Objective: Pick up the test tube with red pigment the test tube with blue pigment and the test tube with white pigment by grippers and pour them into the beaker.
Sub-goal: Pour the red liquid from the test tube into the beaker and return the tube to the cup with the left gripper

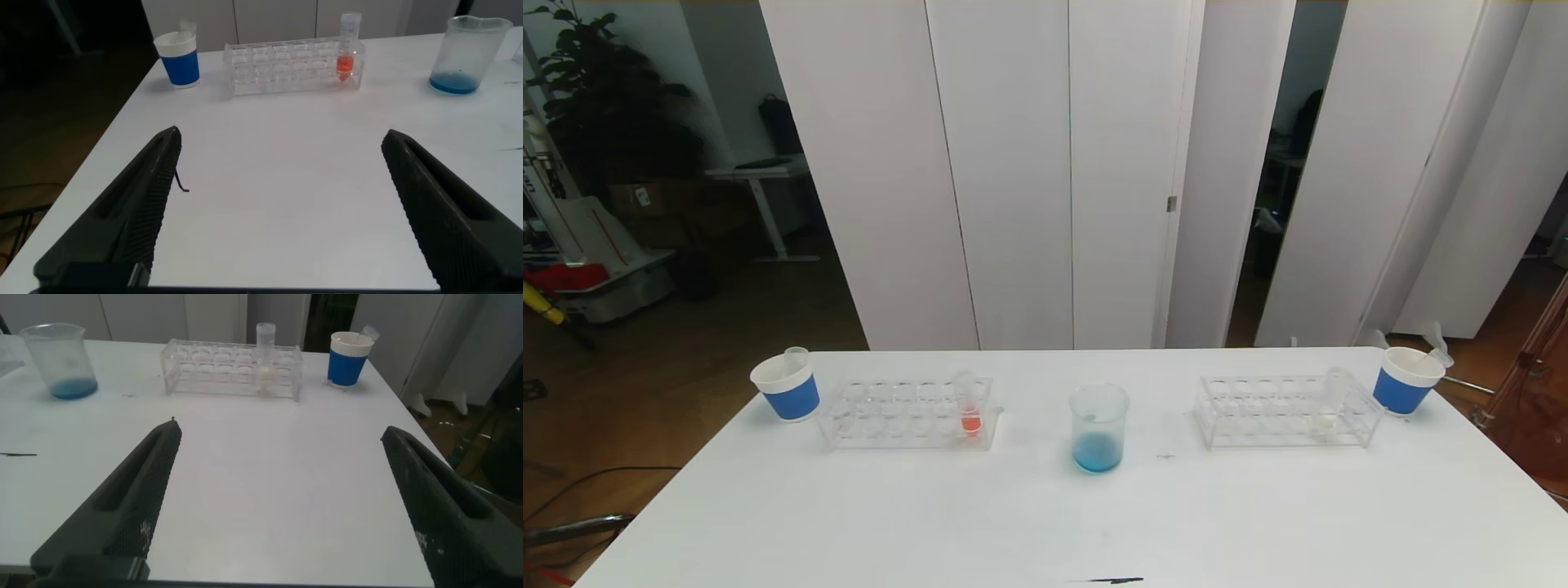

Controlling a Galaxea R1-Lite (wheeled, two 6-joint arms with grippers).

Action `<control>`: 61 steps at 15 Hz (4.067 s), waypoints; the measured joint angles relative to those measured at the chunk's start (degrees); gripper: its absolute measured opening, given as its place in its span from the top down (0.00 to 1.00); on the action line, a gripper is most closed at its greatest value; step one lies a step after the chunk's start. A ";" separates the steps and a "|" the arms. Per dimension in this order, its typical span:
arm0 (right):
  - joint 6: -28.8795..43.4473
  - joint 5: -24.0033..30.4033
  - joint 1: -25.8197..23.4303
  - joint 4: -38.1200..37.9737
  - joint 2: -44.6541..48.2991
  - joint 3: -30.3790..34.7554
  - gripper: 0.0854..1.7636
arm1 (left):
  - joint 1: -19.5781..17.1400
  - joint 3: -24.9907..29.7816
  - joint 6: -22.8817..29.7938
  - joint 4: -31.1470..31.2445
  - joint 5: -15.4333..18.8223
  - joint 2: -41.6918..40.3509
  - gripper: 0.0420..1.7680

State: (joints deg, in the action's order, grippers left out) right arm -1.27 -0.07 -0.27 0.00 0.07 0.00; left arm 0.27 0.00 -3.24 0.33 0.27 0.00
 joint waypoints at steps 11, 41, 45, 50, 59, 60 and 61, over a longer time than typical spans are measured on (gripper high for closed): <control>-0.02 0.00 0.00 0.00 0.00 0.00 0.01 | -0.05 0.00 0.11 -0.06 0.13 0.07 0.01; -0.05 -0.02 0.00 0.00 0.00 0.00 0.01 | 1.16 -31.50 7.88 -12.36 2.36 42.63 0.01; -0.02 0.00 0.00 0.00 0.00 0.00 0.01 | 4.27 -34.69 8.36 -22.60 1.85 58.62 0.01; -0.02 -0.02 0.00 -0.02 0.00 0.00 0.01 | 11.02 -34.56 8.67 -31.85 -2.91 73.79 0.01; -0.05 -0.02 0.00 0.00 0.00 0.00 0.01 | 20.43 -28.60 12.58 -50.85 -10.74 94.65 0.01; -0.05 -0.02 0.00 0.00 0.00 0.00 0.01 | 20.96 -27.98 12.58 -53.25 -12.14 96.31 0.01; -0.05 -0.02 0.00 0.00 0.00 0.00 0.01 | 21.48 -27.45 12.56 -55.72 -13.47 97.85 0.01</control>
State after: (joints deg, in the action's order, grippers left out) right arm -1.32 -0.10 -0.27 0.00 0.07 0.00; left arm 21.75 -27.45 9.31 -55.39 -13.20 97.85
